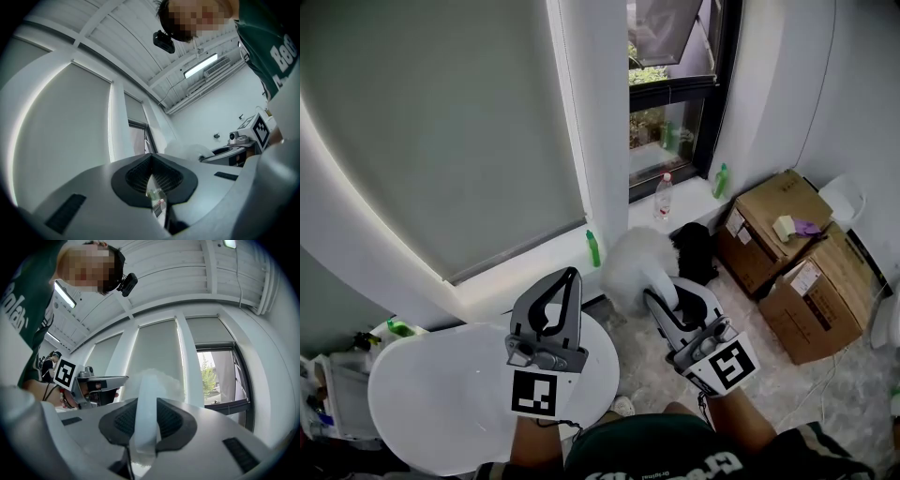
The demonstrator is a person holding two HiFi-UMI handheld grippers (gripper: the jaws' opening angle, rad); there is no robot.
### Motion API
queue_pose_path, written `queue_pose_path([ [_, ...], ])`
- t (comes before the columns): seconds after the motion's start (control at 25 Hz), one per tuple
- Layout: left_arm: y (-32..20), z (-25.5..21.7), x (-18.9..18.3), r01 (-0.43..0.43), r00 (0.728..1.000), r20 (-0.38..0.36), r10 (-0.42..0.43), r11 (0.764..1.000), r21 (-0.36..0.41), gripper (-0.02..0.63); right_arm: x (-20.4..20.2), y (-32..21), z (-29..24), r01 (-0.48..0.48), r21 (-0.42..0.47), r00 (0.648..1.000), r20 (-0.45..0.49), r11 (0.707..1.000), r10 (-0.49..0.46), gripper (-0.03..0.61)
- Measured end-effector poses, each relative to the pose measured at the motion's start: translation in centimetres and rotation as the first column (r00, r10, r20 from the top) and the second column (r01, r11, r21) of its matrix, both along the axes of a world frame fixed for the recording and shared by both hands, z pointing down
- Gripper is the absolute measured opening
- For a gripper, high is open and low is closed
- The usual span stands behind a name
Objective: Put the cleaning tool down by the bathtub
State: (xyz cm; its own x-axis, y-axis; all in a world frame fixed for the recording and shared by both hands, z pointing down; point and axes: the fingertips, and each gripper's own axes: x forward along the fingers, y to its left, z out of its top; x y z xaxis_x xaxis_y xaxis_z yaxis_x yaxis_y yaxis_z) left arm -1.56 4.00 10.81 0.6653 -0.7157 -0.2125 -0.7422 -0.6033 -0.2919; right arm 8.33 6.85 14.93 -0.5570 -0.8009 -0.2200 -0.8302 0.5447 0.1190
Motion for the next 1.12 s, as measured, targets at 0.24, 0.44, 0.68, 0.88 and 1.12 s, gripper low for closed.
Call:
queue_pose_path([
  [0.24, -2.2, 0.2, -0.6, -0.003, 1.000, -0.015, 0.003, 1.000, -0.014, 0.008, -1.1, -1.3, -0.2, 0.012, 0.003, 1.000, 0.008, 1.000, -0.012, 0.092],
  [0.44, -3.0, 0.3, -0.1, 0.014, 1.000, -0.025, -0.014, 1.000, 0.002, 0.008, -0.8, -1.9, 0.6, 0.022, -0.035, 1.000, -0.004, 0.999, -0.023, 0.092],
  [0.68, -3.8, -0.1, 0.5, 0.063, 0.998, -0.020, -0.063, 0.998, -0.005, 0.006, -0.5, -3.0, 0.7, 0.074, -0.053, 0.997, 0.003, 0.996, -0.074, 0.092],
  [0.88, -4.8, -0.2, 1.6, 0.117, 0.992, -0.041, -0.118, 0.993, -0.026, 0.006, 0.6, -4.0, 0.8, 0.147, -0.056, 0.989, 0.007, 0.988, -0.147, 0.092],
  [1.12, -5.8, 0.0, 4.5, 0.166, 0.985, -0.044, -0.167, 0.986, -0.023, 0.008, 3.0, -5.1, 1.3, 0.219, -0.073, 0.976, 0.016, 0.973, -0.219, 0.092],
])
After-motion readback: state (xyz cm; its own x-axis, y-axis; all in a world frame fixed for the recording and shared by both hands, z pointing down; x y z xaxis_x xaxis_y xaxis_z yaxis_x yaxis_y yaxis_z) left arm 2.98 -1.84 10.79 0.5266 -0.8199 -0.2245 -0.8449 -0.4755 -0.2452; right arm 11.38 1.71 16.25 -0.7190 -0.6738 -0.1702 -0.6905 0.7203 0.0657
